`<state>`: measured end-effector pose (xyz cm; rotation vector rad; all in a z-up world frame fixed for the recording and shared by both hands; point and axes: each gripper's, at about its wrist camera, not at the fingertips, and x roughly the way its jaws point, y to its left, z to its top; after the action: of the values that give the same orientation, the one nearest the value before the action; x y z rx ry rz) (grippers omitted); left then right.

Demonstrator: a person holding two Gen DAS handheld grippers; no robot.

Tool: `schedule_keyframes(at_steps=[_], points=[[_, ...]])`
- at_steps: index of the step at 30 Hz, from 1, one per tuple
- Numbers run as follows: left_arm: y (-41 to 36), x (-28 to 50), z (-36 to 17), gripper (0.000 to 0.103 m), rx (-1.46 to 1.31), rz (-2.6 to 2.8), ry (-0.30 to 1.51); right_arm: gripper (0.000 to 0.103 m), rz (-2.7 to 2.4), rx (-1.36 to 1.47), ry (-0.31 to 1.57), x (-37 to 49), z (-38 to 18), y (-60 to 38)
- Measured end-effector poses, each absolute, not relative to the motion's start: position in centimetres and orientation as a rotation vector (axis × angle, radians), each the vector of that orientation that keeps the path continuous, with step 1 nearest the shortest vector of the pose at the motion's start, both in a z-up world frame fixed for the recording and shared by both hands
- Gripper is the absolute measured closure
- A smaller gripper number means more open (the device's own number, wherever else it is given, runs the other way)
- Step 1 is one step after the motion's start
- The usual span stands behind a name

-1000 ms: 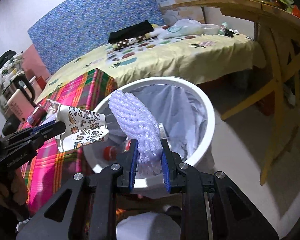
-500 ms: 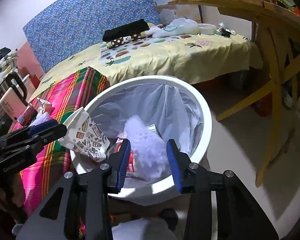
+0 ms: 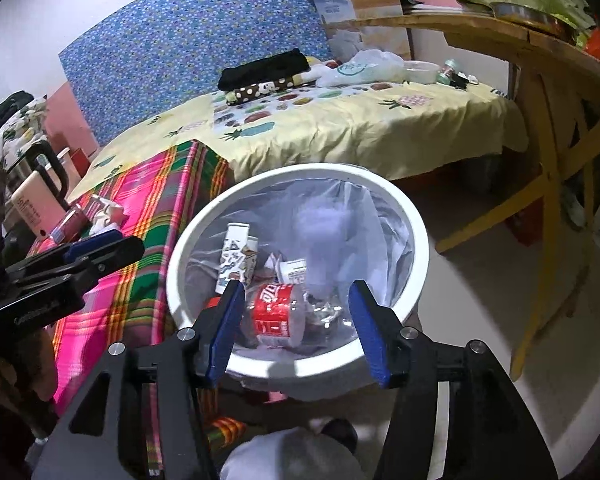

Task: Collect trash
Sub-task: 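Move both open tools back over the table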

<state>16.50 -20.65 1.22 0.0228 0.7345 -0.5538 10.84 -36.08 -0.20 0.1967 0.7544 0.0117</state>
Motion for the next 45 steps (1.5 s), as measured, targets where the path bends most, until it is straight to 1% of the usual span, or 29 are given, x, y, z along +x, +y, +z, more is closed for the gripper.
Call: schedule_keyframes(at_steps=[8, 24, 45], points=[[-18.1, 15.0, 1.3, 0.049, -0.023, -0.549, 0.756, 0.047, 0.070, 0.182, 0.741, 10.3, 0.4, -34.5], [-12.0, 11.7, 1.0, 0.049, -0.061, -0.403, 0.736, 0.047, 0.191, 0.140, 0.723, 9.5, 1.1, -29.7], [-5.0, 10.5, 0.3, 0.049, -0.101, -0.232, 0.722, 0.047, 0.332, 0.141, 0.755, 10.9, 1.0, -24.5]])
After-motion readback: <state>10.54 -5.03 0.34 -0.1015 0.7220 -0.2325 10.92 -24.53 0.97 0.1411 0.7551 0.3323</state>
